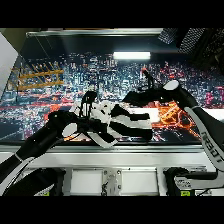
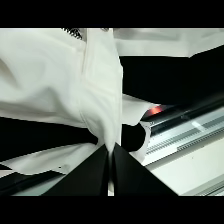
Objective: Fold the clothes and pants, and hang the long-sleeved shirts on hangers.
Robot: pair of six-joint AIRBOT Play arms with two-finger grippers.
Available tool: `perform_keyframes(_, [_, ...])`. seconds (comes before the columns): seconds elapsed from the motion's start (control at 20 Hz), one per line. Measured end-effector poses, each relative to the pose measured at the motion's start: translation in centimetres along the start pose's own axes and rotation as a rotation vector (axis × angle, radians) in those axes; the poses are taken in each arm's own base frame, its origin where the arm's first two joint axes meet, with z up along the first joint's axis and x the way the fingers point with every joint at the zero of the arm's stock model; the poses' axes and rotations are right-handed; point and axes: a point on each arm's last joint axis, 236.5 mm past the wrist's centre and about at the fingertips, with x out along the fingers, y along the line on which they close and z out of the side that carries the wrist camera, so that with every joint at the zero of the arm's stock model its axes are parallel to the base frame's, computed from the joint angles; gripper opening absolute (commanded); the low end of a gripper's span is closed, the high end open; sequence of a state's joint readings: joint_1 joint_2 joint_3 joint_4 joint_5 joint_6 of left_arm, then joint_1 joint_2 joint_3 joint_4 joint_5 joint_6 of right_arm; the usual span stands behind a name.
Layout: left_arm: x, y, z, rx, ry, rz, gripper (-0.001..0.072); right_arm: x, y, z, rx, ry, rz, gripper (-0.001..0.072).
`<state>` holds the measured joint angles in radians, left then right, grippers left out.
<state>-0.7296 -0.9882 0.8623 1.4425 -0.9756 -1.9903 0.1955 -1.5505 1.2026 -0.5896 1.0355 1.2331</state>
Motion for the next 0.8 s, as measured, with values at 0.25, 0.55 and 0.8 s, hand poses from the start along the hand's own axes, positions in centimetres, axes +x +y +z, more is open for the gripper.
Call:
perform_keyframes(0.25, [-3.6, 1.3, 2.1, -0.073, -0.114, -0.017, 0.0012, 4.1, 2.5, 0.1, -0.047, 0.077, 0.043, 0.0586])
perform_keyframes(0.55, [-8.4, 6.0, 4.5, -0.222, -0.261, 0.017, 0.0013, 6.2, 2.1, -1.3, -0.030, 0.138, -0.014, 0.0600])
perform_keyframes(0.8, [-9.2, 7.4, 4.4, -0.264, -0.268, 0.038, 0.0013, 7.9, 2.7, -2.2, 0.022, 0.164, 0.017, 0.0651])
